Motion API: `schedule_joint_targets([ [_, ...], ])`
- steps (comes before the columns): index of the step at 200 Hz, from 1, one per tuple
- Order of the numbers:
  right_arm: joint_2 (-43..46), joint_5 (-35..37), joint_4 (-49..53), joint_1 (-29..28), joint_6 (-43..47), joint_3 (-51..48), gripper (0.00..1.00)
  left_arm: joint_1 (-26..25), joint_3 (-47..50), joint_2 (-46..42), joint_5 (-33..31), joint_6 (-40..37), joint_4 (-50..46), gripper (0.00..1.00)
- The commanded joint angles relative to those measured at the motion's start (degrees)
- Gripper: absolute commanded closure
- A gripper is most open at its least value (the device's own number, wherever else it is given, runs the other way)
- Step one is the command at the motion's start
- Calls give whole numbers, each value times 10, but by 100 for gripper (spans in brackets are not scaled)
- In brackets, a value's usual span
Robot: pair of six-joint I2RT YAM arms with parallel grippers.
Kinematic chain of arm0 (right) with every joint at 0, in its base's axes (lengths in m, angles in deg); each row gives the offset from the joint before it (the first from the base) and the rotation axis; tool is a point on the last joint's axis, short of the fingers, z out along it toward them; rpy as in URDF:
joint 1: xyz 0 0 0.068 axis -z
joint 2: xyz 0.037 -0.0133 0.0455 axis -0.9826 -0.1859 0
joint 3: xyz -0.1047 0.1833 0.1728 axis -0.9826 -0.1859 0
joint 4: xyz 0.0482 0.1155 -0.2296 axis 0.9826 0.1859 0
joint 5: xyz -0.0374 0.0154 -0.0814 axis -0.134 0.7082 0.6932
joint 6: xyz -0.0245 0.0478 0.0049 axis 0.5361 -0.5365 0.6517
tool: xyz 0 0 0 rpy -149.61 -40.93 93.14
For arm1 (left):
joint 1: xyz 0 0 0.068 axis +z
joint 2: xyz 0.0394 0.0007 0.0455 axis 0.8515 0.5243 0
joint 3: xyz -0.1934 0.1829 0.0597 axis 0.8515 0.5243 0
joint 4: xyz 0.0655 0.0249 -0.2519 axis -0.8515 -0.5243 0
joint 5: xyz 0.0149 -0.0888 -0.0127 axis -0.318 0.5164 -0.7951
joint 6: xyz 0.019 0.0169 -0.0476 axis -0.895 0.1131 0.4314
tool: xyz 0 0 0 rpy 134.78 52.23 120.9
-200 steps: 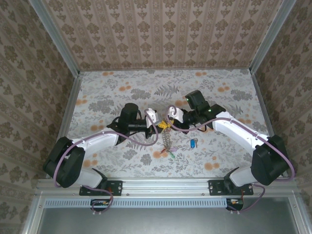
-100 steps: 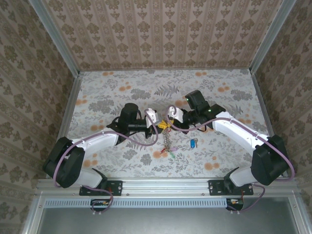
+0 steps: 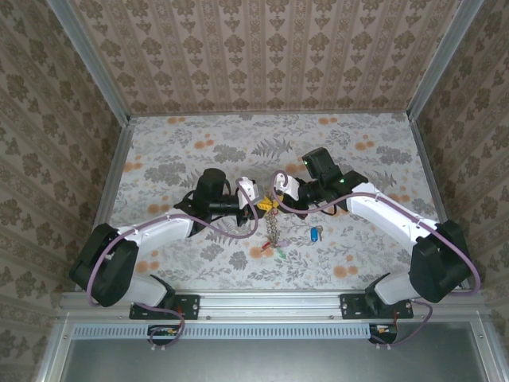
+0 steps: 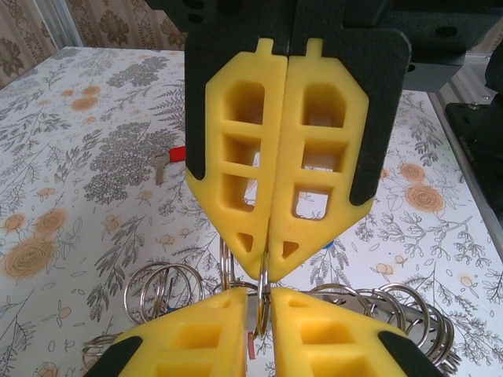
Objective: Put the keys on the keyring
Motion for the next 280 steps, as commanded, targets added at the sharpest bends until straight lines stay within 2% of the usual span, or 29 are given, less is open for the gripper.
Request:
schedule_joint_targets([
  [1, 6, -31, -30, 3, -9, -1, 100, 1, 1, -14, 2, -5, 5, 84],
  [15, 5, -32, -32, 4, -10, -2, 100, 4, 5, -16, 7, 1, 15, 86],
  [30, 4, -35, -33, 5, -11, -2, 100, 4, 5, -16, 9, 3, 19, 93],
  [51, 5, -40, -43, 6, -18, -6, 100, 5, 3, -14, 8, 4, 18, 93],
  [63, 5, -41, -47, 6, -20, -7, 100, 6, 3, -14, 9, 5, 19, 97],
  [72, 5, -43, -48, 6, -22, -9, 100, 6, 4, -14, 8, 7, 20, 96],
  [80, 6, -44, -50, 6, -23, -11, 100, 6, 5, -14, 8, 8, 21, 88],
  [89, 8, -45, -50, 7, -23, -12, 100, 7, 6, -14, 8, 9, 24, 86],
  [103, 9, -46, -50, 8, -24, -16, 100, 8, 7, -14, 8, 12, 27, 87],
  [128, 12, -54, -51, 9, -23, -18, 100, 9, 9, -13, 8, 15, 35, 100],
  [177, 15, -46, -49, 9, -22, -23, 100, 10, 7, -15, 6, 15, 43, 100],
  [191, 17, -33, -51, 9, -24, -29, 83, 10, 6, -16, 4, 14, 43, 100],
  [216, 57, -9, -63, 11, -42, -49, 76, 12, 5, -20, 1, 11, 38, 100],
  [245, 121, 56, -92, 21, -128, -89, 75, 14, 6, -25, -5, 11, 36, 100],
  [261, 143, 143, -88, 34, -242, -100, 71, 15, 4, -28, -10, 11, 26, 100],
  [280, 134, 215, -11, 60, -378, -84, 71, 15, 1, -30, -13, 9, 17, 100],
])
